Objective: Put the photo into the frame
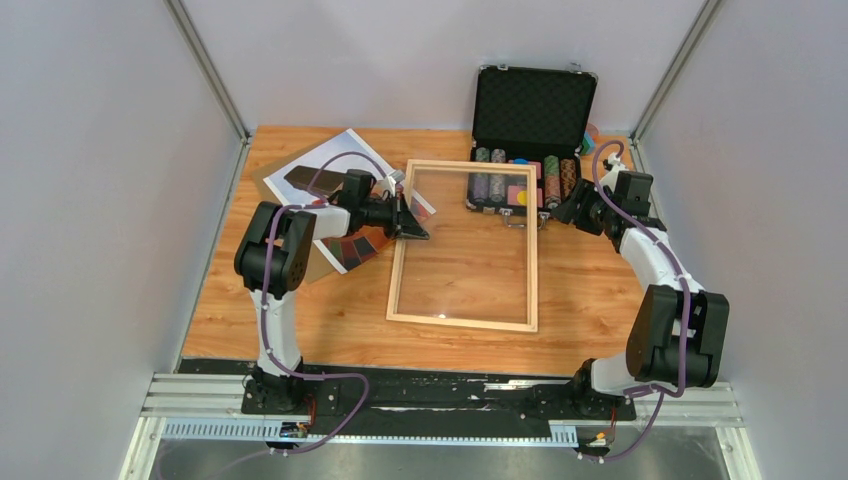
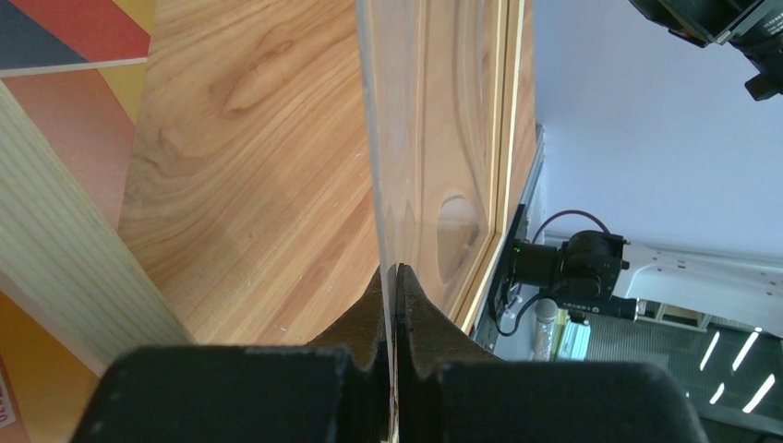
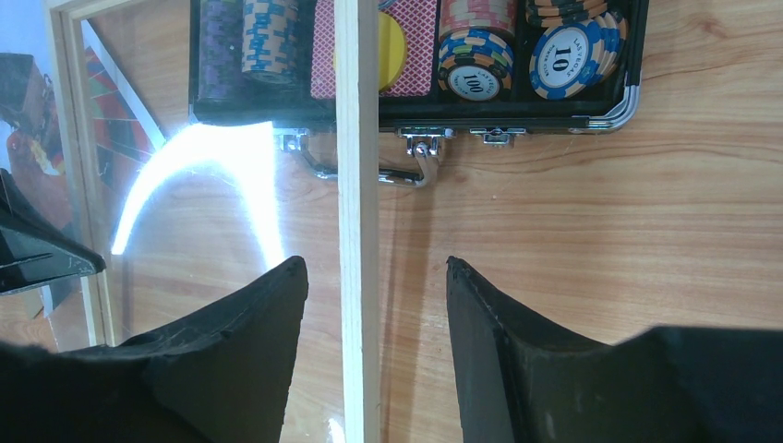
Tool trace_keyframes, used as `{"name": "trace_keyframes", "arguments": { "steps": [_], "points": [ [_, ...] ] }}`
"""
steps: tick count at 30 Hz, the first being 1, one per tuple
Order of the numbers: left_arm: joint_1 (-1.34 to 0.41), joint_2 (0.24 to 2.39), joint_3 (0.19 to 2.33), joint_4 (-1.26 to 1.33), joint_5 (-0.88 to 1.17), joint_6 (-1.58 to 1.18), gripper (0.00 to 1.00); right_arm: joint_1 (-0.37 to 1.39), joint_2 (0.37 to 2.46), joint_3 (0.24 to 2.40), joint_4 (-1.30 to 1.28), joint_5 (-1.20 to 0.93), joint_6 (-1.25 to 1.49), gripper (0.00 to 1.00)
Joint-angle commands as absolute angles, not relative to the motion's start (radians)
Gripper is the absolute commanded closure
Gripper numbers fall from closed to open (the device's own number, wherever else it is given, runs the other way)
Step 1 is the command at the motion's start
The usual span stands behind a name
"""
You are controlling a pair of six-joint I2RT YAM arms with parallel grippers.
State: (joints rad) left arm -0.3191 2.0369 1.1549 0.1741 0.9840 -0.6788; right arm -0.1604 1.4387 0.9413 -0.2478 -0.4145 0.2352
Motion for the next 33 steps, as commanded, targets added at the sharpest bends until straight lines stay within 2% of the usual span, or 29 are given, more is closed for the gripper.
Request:
{"name": "trace_keyframes", "arguments": {
  "steps": [1,11,33],
  "points": [
    [-0.334,2.035,1.182,0.191,0.996,-0.644,1.00,-0.161,1.448,0.943,-0.211,-0.430,0.238,0.44],
    [-0.334,2.023,1.158,0.307,1.061,-0.760,1.00,-0.160,1.455,0.942,-0.211,-0.431,0.236,0.44],
    [-0.334,2.007,1.076,0.764,1.190,-1.150,1.00,-0.156,1.467,0.939,-0.210,-0.426,0.230,0.45]
  ]
}}
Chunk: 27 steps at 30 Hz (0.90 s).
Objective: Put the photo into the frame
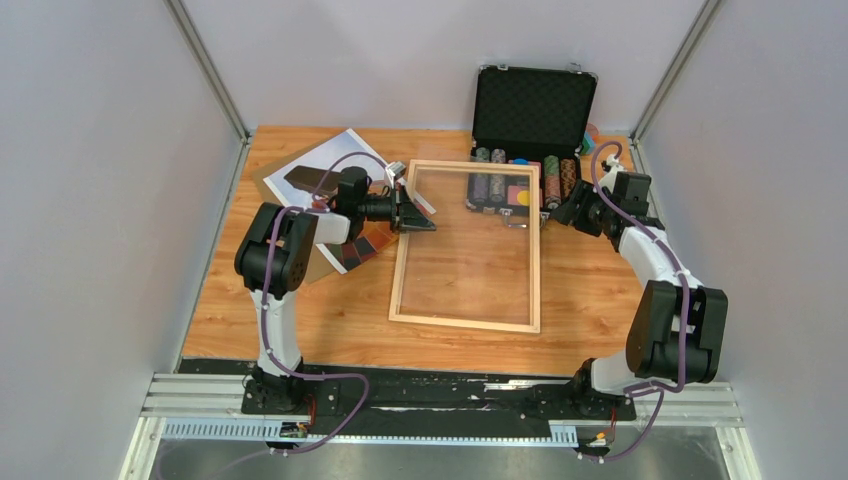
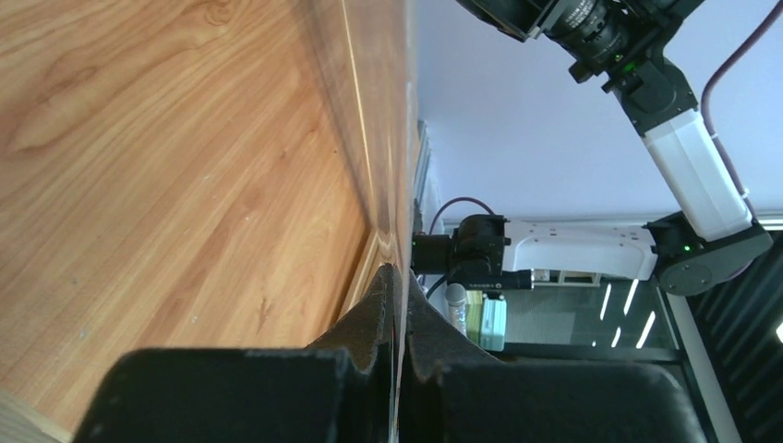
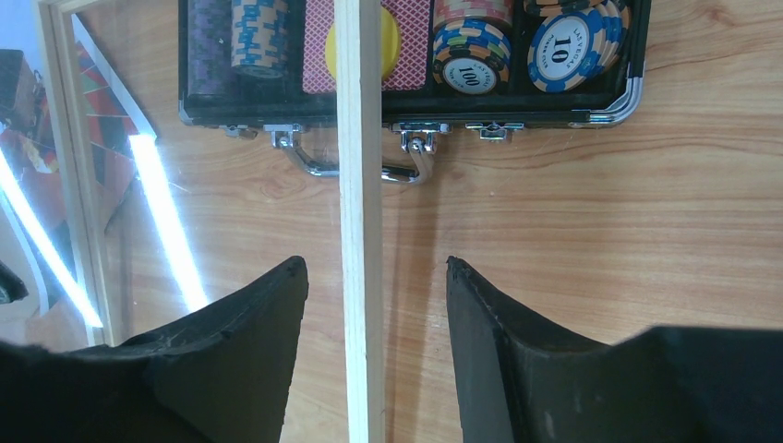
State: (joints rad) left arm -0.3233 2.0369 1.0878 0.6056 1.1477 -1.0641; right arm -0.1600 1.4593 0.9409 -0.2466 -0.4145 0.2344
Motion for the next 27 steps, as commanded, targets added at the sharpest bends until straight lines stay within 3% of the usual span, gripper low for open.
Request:
{"name": "trace_keyframes", "arguments": {
  "steps": [1,27],
  "points": [
    [-0.334,2.009,1.074,0.774,1.191,-1.158,1.00,-0.156,1.469,0.940,-0.210,-0.426,0.230,0.45],
    [-0.341,2.044,1.075,0.837,1.184,-1.181,1.00,-0.069,1.615,0.943,-0.200,-0.476,0.216,0.53]
  ]
}}
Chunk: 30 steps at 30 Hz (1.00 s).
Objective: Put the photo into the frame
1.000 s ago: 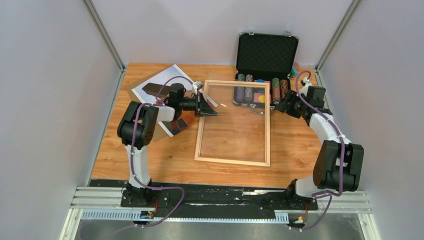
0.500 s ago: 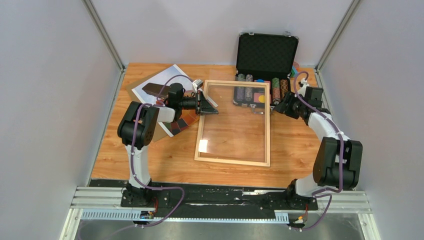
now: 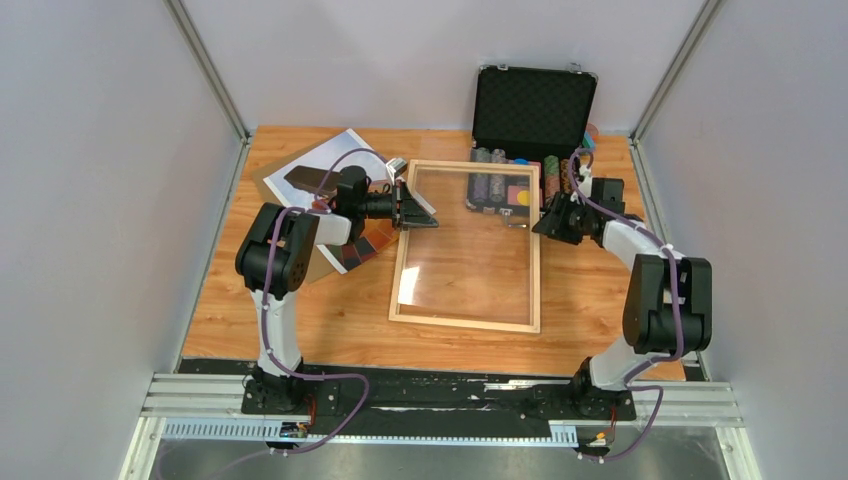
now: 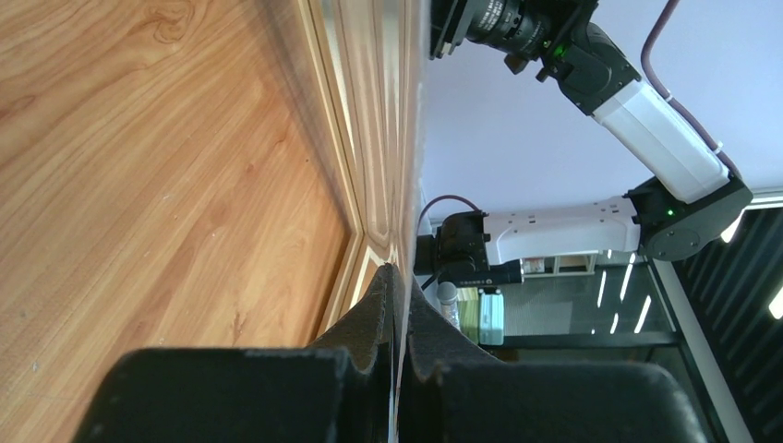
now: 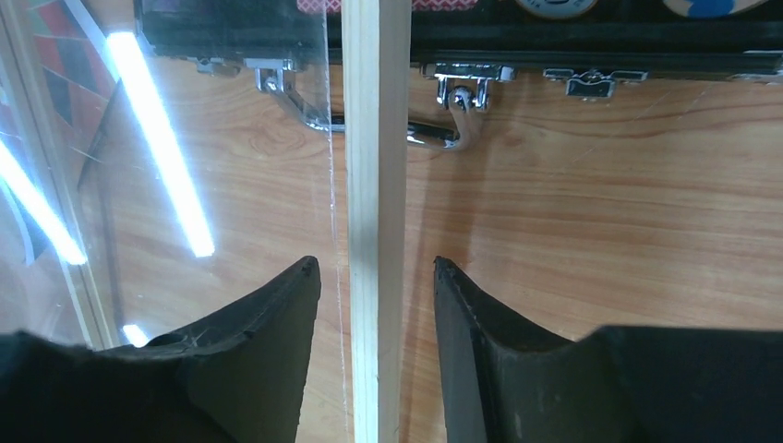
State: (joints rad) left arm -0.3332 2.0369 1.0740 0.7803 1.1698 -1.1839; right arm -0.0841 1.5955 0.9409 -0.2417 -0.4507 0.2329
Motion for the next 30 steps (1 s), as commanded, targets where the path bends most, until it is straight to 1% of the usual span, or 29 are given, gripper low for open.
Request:
{"name": "trace_keyframes", "arguments": {
  "steps": [1,5,23,30],
  "points": [
    [-0.341,2.045,1.074,0.838,1.184,-1.178,1.00,-0.066,1.622,0.946,-0.201,-0.476,0.217,0.54],
    [-0.341,2.050,1.073,0.838,1.184,-1.172,1.00,-0.061,1.640,0.951,-0.201,-0.477,0.214,0.57],
    [-0.341,2.072,1.067,0.830,1.180,-1.172,1.00,-0.061,1.664,0.959,-0.202,-0.483,0.210,0.78],
    [-0.341,2.093,1.056,0.949,1.186,-1.279,1.00,-0.061,1.665,0.962,-0.202,-0.492,0.210,0.84]
  ]
}}
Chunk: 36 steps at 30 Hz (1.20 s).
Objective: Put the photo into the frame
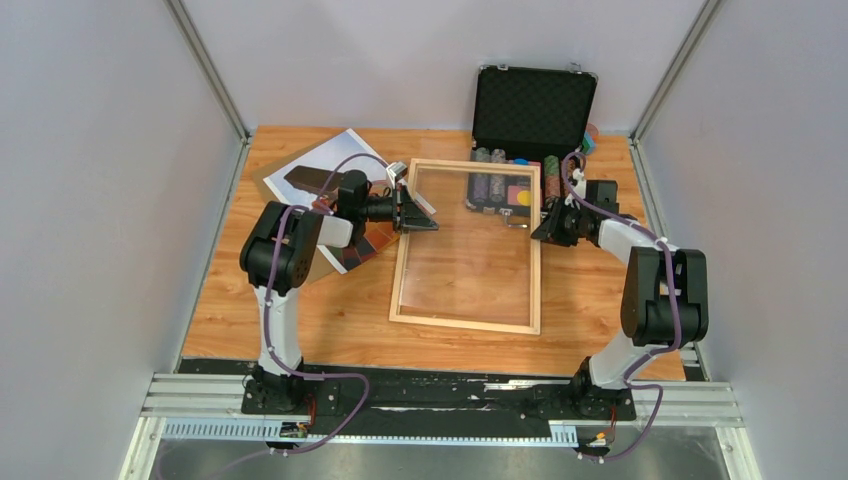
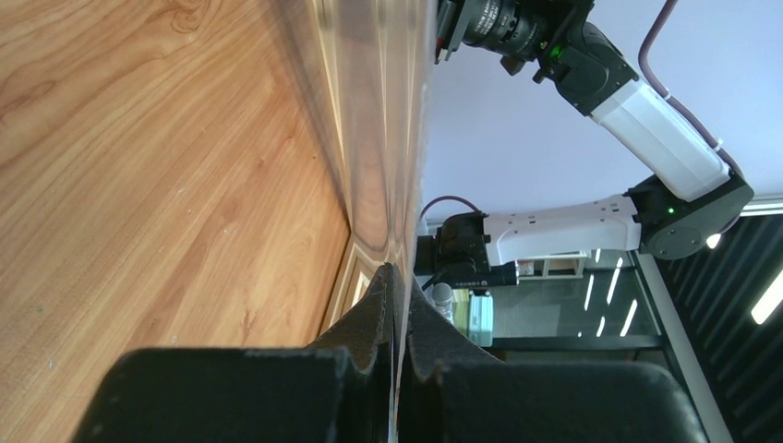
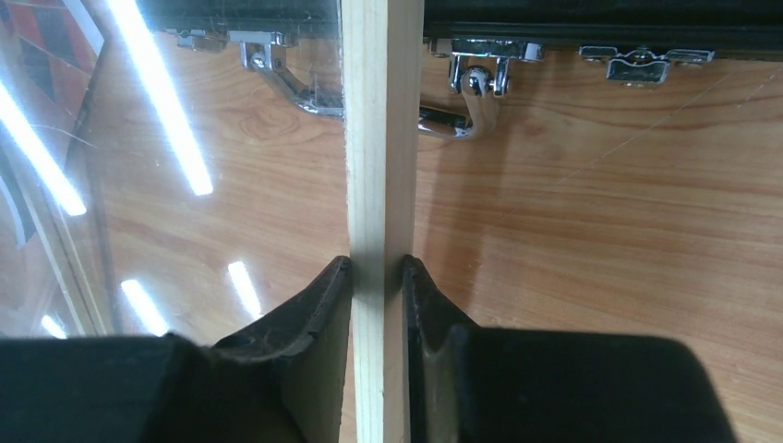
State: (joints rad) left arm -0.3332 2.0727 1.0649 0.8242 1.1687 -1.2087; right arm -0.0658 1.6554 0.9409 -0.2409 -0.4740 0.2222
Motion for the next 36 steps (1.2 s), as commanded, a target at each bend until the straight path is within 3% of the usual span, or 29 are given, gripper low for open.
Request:
{"name": "trace_keyframes", "arguments": {
  "steps": [1,16,36],
  "points": [
    [-0.341,2.098,1.054,0.961,1.186,-1.290,1.00,-0.061,1.666,0.964,-0.202,-0.495,0.211,0.84],
    [-0.351,2.121,1.041,1.025,1.185,-1.335,1.00,-0.061,1.671,0.973,-0.206,-0.514,0.210,0.88],
    [-0.354,2.120,1.043,0.852,1.153,-1.240,1.00,-0.061,1.672,0.976,-0.210,-0.515,0.209,0.88]
  ]
}}
